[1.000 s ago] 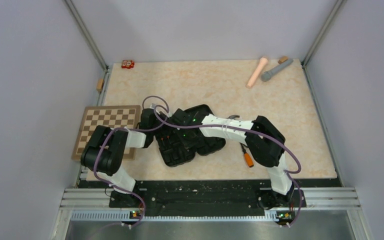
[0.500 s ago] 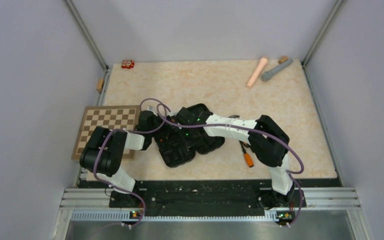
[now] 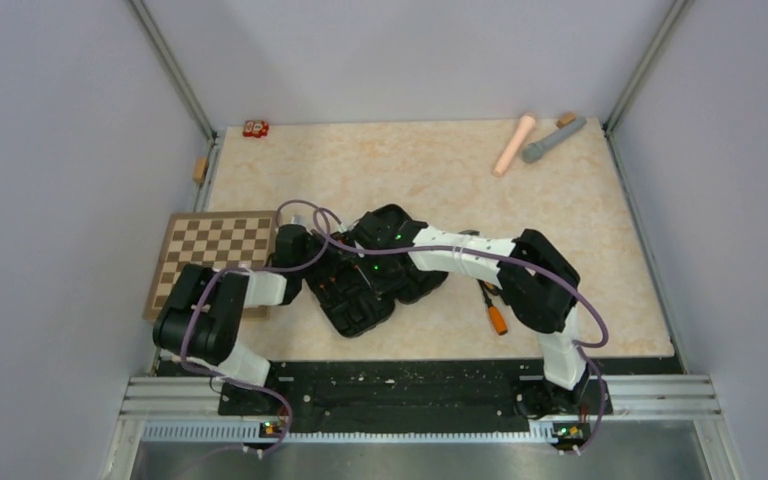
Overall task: Pack the tool kit
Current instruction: Place the screwdriver in the toolbox.
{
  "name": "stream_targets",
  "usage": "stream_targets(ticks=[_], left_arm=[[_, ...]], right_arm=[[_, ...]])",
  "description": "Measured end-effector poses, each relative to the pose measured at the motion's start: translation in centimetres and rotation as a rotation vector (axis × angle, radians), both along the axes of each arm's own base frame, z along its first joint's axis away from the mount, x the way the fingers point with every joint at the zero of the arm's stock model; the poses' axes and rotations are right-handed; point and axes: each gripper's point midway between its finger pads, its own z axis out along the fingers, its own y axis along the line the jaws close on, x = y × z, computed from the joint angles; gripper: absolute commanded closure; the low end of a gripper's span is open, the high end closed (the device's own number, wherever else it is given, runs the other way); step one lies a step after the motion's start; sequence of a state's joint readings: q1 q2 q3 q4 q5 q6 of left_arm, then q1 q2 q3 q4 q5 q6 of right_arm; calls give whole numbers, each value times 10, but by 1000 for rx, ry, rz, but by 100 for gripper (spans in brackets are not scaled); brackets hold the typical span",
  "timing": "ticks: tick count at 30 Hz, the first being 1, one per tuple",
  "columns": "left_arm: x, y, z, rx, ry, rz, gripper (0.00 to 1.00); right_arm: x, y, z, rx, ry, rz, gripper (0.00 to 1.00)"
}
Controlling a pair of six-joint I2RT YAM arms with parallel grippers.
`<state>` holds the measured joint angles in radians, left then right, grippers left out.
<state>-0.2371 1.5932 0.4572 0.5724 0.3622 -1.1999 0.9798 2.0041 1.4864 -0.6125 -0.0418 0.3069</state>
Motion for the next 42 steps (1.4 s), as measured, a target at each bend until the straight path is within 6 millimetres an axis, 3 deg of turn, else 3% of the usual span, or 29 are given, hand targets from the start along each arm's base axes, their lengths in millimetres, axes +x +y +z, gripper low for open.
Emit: stream_targets(ticks=[7,15,18,22,24,29,30,32,35,42], left_arm=[[-11,25,10,205,56,29,92],[-4,46,23,388,56,25,86],[-10,49,18,414,76,9,84],[-18,55,21,450,83,1,82],[-19,59,32,469,64,4,80],[-19,76,86,528,-83,70,70],[-31,90,116,562,-163,125,62],[-34,94,122,570,-184,140,54],[-54,106,113,596,-184,164,45],[-104,126,45,660,-21,159,45]], right_arm=[[10,-9,5,-34,-30,8,84],[36,-10,30,-34,-97,-5,77],[39,-6,38,-23,-113,2,79],[40,-5,42,-21,-119,19,89],[41,-3,46,-12,-122,31,93],[50,11,67,37,-162,52,99],[55,20,73,60,-180,65,100],[55,21,71,58,-176,71,100],[57,28,61,51,-166,85,100],[52,29,29,-5,-123,118,100]])
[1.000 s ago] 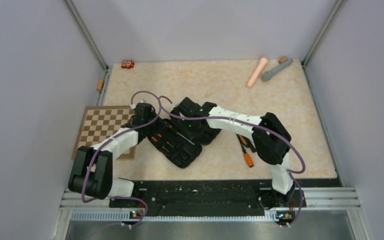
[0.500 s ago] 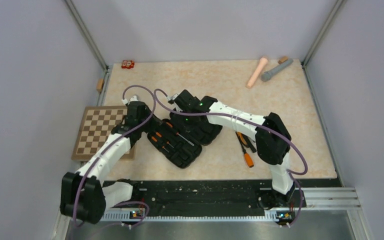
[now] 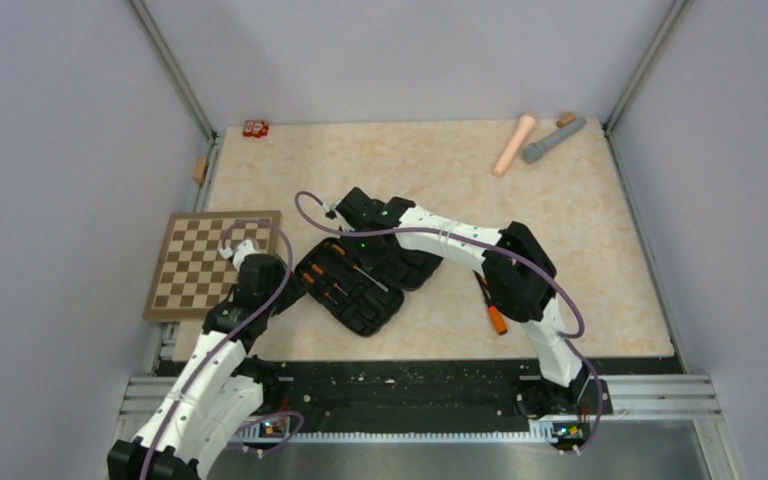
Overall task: Pack the tool kit
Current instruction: Place the screwdriver in the toolbox.
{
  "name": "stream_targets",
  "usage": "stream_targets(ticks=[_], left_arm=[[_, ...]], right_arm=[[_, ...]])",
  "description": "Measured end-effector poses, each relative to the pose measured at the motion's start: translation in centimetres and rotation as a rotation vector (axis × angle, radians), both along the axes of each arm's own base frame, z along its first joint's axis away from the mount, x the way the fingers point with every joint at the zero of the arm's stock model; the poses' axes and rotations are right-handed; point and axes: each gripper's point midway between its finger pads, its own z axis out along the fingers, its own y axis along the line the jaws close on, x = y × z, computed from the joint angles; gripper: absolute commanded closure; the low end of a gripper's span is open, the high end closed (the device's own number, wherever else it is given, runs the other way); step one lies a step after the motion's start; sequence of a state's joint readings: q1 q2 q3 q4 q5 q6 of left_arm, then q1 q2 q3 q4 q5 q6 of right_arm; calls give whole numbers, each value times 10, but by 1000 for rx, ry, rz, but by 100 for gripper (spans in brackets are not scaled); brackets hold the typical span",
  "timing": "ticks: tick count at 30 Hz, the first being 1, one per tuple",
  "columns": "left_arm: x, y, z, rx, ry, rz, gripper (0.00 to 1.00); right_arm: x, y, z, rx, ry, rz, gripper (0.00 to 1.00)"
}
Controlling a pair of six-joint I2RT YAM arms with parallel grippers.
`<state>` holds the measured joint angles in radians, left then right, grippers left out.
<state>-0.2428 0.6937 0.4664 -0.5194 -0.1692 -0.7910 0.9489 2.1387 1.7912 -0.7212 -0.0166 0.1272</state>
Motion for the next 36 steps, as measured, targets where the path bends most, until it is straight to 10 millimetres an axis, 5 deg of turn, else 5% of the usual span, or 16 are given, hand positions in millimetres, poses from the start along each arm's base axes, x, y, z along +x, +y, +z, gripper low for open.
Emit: stream_targets(ticks=[22,36], left_arm=[[-18,-13,-45,-61,171,-21,58],[-17,-17,-44,-76,166,-33,59]], right_arm=[[-2,1,-22,-60,7,33,100],[10,12,6,-43,-65,15,97]])
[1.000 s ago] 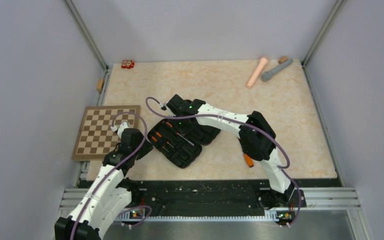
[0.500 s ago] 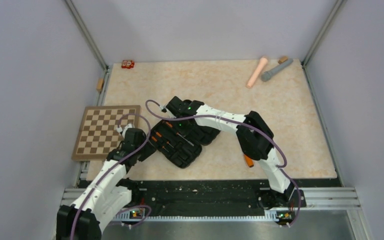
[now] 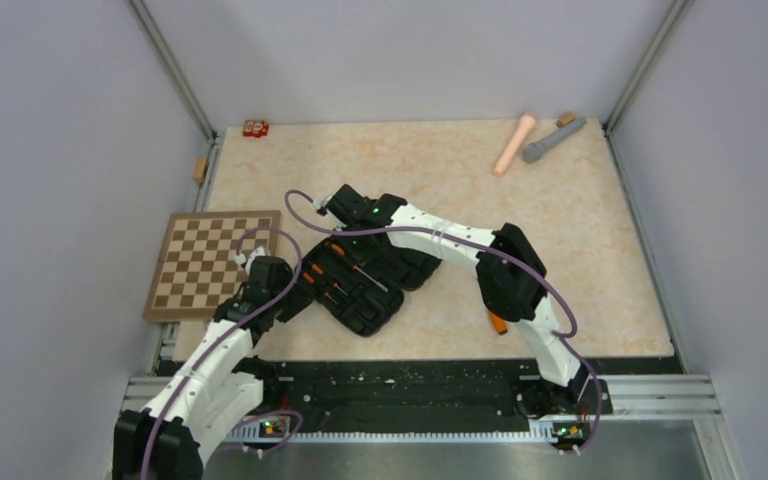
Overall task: Pack the tool kit
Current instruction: Place the screwdriver in the toolbox.
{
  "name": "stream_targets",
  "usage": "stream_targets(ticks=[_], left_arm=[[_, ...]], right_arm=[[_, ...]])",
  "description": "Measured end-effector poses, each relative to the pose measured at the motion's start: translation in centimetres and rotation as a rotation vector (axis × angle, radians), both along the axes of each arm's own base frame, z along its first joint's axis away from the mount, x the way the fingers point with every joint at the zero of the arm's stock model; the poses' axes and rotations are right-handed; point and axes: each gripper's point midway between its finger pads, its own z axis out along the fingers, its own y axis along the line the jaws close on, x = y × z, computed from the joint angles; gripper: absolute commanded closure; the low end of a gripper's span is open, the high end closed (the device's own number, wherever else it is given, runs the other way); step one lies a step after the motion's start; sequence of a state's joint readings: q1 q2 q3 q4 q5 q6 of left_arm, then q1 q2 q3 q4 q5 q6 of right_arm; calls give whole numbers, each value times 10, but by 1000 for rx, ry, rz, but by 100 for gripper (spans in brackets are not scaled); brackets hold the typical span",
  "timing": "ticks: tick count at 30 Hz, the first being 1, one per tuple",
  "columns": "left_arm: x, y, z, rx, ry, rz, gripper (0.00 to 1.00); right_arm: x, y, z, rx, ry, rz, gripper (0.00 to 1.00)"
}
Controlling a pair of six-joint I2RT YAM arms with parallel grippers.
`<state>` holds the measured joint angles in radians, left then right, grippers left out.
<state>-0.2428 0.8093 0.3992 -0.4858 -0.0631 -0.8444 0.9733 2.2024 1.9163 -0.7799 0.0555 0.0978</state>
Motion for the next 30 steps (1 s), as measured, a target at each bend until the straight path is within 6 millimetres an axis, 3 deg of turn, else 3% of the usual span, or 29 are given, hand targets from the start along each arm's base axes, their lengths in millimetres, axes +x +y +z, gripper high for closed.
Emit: stream_targets(ticks=[12,30], left_arm=[[2,-5,1,-19,-7,-14,60],[1,-9,-3,-38,3,-31,60]], right_arm=[[-12,3,-2,2,36,28,97],[-14,1,-27,-41,68,26,100]])
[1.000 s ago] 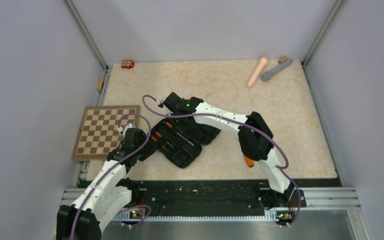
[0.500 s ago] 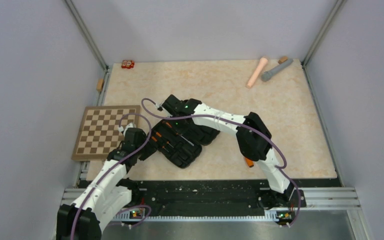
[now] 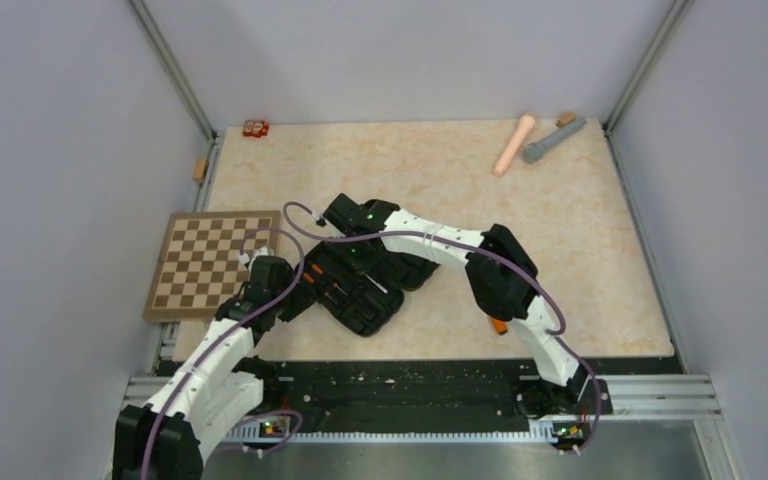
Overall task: Pack the tool kit
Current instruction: Place the screwdriver in the toolbox.
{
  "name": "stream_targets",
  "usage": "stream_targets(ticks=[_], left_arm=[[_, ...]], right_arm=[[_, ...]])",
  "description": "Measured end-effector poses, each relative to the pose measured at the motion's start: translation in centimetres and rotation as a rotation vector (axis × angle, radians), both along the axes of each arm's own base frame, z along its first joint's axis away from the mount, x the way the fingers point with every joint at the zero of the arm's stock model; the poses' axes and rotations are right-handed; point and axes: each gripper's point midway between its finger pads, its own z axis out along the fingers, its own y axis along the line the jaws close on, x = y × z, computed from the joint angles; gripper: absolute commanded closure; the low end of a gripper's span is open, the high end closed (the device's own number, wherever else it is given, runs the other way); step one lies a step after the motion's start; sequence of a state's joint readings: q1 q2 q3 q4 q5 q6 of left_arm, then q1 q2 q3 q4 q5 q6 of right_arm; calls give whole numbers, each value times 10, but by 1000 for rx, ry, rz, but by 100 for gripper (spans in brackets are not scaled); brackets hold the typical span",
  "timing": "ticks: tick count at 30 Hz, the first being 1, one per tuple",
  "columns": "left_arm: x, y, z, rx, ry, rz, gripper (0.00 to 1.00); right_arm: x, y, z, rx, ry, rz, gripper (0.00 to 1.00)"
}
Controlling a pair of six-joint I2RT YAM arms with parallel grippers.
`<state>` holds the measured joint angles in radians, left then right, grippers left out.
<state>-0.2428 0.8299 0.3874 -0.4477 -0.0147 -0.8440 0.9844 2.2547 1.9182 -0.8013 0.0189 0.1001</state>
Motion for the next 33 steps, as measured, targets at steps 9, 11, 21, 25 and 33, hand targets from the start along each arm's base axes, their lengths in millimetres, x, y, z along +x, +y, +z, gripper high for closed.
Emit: stream_targets(ticks=[9,11,21,25,33], left_arm=[[1,-1,-1,-3,0,-2,62],[3,-1,-1,-4,-4,-2,62],[5,-2,-2,-4,-7,-2,64],[5,-2,-1,-5,-9,-2,65],[5,-2,10,-20,-54,6,66]], right_arm=[[1,-1,-5,-4,-7,-2,100],[0,-2,-6,3,-14,-4,100],[-1,-4,-16,-10,-8,-8,100],[0,-5,-17,-50,-7,-6,100],[-1,-4,-17,-112,-31,30,100]])
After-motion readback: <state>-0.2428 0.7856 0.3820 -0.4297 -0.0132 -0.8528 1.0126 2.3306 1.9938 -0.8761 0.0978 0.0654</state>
